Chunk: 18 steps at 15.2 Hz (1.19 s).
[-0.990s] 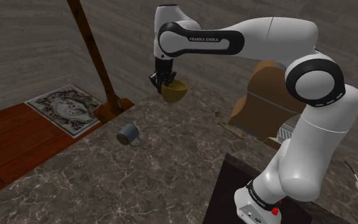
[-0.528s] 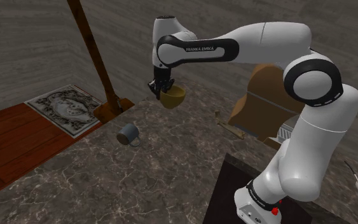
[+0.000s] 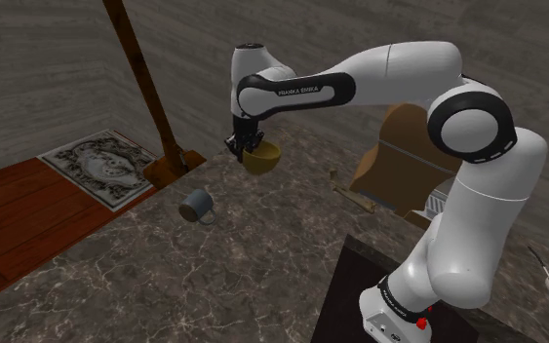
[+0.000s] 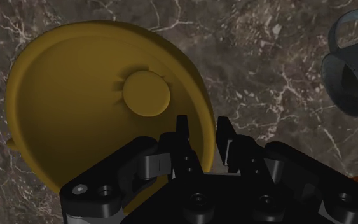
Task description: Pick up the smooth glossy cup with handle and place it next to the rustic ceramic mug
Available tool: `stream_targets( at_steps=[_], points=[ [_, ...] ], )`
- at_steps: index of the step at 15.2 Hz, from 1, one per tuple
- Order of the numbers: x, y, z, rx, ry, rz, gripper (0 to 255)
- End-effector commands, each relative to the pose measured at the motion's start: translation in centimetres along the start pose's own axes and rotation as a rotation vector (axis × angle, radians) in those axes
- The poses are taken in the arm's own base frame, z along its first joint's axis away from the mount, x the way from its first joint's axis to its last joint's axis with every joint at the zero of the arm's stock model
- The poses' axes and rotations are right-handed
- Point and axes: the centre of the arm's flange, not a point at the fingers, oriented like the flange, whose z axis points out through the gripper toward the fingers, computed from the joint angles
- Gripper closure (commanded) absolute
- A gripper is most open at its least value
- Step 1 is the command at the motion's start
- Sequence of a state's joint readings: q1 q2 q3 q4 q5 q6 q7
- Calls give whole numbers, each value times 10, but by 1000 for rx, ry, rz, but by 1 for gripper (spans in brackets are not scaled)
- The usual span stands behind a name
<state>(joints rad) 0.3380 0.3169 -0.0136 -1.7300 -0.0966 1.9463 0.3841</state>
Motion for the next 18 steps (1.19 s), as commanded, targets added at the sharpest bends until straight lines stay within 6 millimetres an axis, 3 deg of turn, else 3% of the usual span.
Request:
stream_targets(
  at_steps=[1,11,18],
  points=[
    [1,-1,9,0,1,0,255],
    [4,-8,63,0,1,0,255],
    [4,-8,63,0,1,0,255]
  ],
)
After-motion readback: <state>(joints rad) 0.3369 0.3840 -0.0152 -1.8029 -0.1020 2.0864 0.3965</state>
